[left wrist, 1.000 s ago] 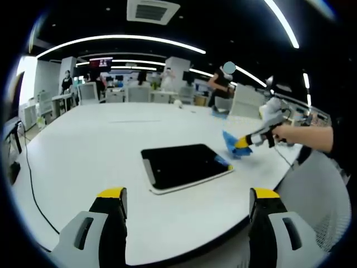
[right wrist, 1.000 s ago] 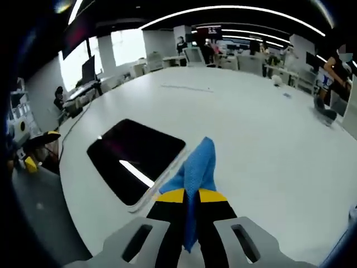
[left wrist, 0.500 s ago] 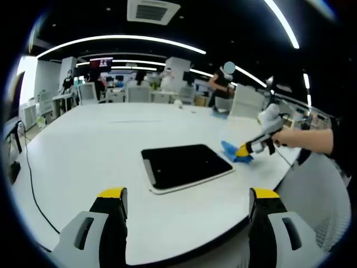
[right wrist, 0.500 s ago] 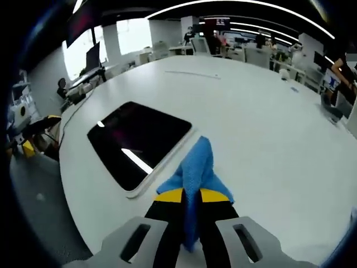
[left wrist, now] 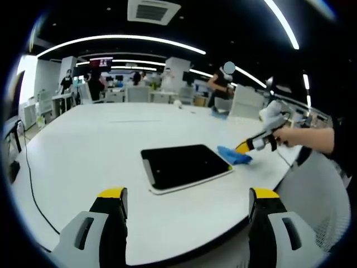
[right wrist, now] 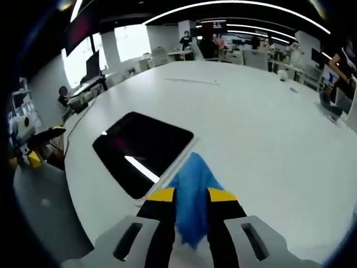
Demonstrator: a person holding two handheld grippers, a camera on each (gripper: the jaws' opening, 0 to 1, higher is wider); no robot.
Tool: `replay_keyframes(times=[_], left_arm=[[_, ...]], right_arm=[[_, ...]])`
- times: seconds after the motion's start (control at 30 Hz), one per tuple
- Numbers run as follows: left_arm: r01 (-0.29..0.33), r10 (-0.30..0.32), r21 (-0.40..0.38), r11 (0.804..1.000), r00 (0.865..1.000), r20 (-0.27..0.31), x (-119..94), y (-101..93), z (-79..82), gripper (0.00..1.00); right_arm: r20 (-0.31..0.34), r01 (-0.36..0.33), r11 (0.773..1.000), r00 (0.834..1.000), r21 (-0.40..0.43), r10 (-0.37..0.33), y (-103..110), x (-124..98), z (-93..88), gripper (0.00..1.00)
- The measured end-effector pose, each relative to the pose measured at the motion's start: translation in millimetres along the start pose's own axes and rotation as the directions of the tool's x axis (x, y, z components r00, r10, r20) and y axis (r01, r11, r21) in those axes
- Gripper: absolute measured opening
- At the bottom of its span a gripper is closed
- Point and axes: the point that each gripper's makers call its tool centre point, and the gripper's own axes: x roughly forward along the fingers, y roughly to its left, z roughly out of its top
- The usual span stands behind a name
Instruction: Wipe the mirror surface with the cleaning cloth until all visible marks leave the cleaned area.
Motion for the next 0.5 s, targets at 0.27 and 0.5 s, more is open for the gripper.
replay_keyframes(times=[0.27,0.5], left_arm=[[0.002,-0.002,0.0,1.0,1.0,0.005,0,-0.5,0.7,0.9],[0.005,-0.005,-0.005,1.0,1.0,0.008,-1,-0.5,0.9,0.9]], right_arm=[[0.082,-0.002,1.0,0.997,-0.021,0.004,7,-23,7.6,0.41],[0.179,0.042,0.999,0.983,-0.022,-0.037,11,-47,9.3,0.68]])
